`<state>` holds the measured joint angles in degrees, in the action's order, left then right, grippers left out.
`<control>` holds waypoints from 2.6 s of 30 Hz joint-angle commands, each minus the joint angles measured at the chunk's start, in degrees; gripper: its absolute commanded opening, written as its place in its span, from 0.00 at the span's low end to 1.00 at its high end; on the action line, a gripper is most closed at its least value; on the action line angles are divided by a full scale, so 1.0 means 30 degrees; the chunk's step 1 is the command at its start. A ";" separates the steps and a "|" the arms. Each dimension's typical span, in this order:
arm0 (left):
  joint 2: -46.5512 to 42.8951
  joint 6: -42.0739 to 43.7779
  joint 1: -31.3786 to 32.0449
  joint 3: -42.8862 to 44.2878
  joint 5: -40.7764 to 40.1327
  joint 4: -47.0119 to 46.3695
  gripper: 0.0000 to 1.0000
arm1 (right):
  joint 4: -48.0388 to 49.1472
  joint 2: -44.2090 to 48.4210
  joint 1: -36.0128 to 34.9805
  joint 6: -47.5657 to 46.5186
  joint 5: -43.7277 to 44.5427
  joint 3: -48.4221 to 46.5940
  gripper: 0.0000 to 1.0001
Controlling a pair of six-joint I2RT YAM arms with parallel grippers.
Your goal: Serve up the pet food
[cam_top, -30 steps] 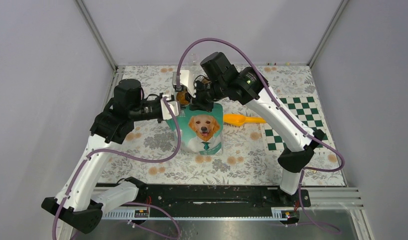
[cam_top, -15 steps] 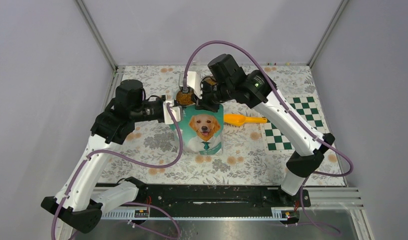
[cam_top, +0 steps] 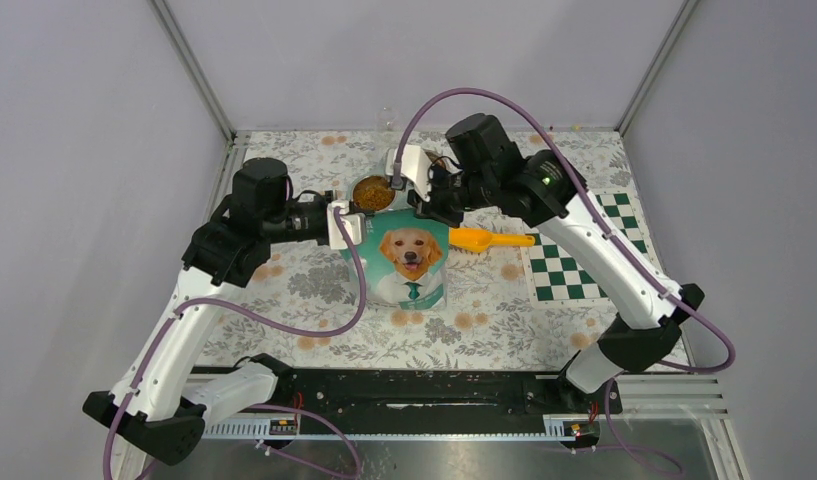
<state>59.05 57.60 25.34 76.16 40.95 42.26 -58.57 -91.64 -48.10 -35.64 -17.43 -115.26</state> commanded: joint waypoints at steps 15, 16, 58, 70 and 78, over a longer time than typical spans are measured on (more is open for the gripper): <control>0.0019 0.0422 -0.1262 0.1655 -0.1596 0.3428 0.00 | -0.5071 0.6090 0.3178 -0.1400 0.7207 0.1787 0.00; 0.0047 0.0427 -0.1229 0.1731 -0.1230 0.3423 0.00 | -0.5038 0.6359 0.3186 -0.1488 0.6985 0.1776 0.00; 0.2772 -0.5226 0.2635 0.1192 -0.0784 -0.4411 0.58 | 0.3753 0.1777 0.3058 0.3091 -0.7576 0.3155 0.19; 0.3184 -0.5545 0.3051 0.1198 -0.0732 -0.5064 0.53 | 0.7401 0.4072 0.2914 0.2803 -0.7119 0.6532 0.00; 0.3691 -0.5712 0.3313 0.1622 -0.0028 -0.5078 0.33 | 1.1370 0.5654 0.2902 0.3263 -0.7033 0.9374 0.00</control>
<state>69.06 41.08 34.87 78.06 39.51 29.98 -33.23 -77.56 -38.52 -27.14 -36.86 -88.97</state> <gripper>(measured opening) 0.432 0.028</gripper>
